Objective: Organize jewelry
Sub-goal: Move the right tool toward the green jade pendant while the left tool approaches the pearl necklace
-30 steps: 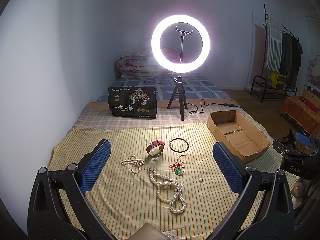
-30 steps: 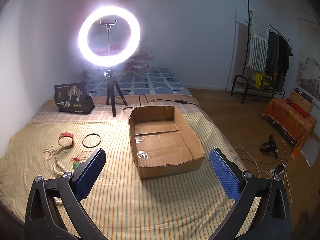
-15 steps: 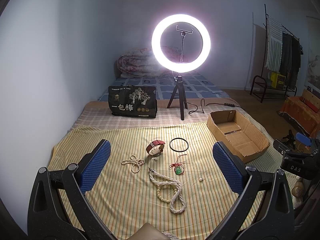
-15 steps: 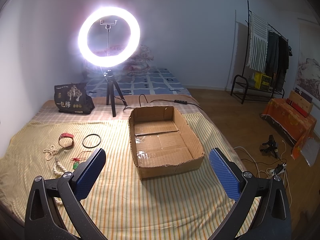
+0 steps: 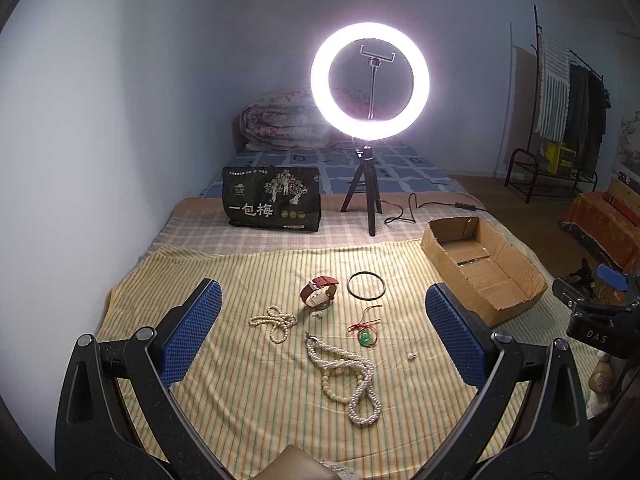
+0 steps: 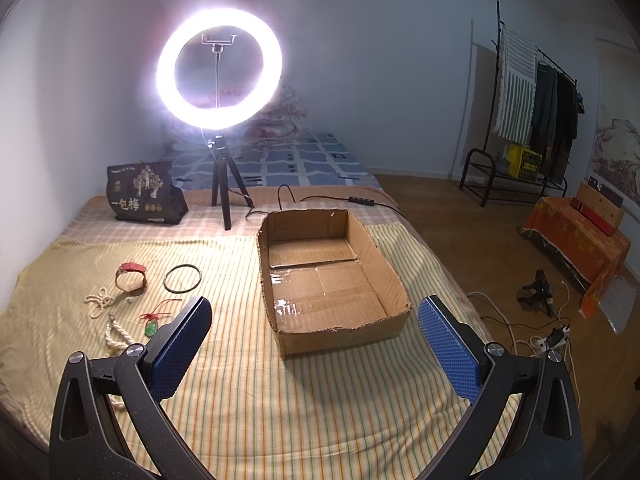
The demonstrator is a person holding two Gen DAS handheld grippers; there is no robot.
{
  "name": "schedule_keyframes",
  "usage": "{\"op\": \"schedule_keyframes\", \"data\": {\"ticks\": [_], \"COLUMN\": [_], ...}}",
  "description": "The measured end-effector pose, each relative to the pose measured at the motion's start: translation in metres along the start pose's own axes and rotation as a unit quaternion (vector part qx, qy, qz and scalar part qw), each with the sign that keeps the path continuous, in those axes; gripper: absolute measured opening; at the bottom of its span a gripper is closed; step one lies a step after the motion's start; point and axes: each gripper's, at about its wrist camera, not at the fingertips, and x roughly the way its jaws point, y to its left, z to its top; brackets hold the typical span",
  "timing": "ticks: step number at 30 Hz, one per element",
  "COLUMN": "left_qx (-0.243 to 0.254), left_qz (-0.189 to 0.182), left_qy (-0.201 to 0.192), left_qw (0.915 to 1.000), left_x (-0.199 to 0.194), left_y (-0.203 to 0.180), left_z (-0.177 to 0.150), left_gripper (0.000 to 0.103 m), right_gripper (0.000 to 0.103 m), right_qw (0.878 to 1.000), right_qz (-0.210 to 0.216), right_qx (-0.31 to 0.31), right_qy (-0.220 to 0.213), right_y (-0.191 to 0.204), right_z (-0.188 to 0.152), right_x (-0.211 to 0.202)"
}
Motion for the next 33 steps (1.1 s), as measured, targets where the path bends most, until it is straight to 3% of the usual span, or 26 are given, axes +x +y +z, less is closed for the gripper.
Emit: {"op": "schedule_keyframes", "data": {"ticks": [13,18,22,26,30,33], "left_qx": [-0.034,-0.044,-0.06,-0.075,-0.102,-0.116], "left_qz": [0.04,0.039,0.018,-0.004,-0.048,-0.066], "left_qy": [0.036,0.056,0.092,0.127,0.182,0.219], "left_qw": [0.998,0.9967,0.9938,0.9891,0.9767,0.9664], "left_x": [0.032,0.046,0.061,0.078,0.104,0.125], "left_y": [0.056,0.074,0.086,0.09,0.09,0.084], "left_z": [-0.006,-0.013,-0.017,-0.022,-0.03,-0.038], "left_gripper": [0.103,0.103,0.087,0.076,0.06,0.058], "right_gripper": [0.102,0.102,0.102,0.102,0.102,0.102], "right_qw": [0.999,0.996,0.991,0.988,0.984,0.978], "right_qz": [0.008,0.055,0.1,0.106,0.123,0.156], "right_qx": [-0.042,-0.067,-0.089,-0.109,-0.118,-0.113], "right_qy": [-0.002,0.001,0.022,0.042,0.057,0.081], "right_y": [0.027,0.045,0.062,0.076,0.083,0.09], "right_z": [-0.001,-0.001,-0.001,-0.002,0.001,0.0], "right_x": [0.008,0.016,0.032,0.05,0.066,0.084]}}
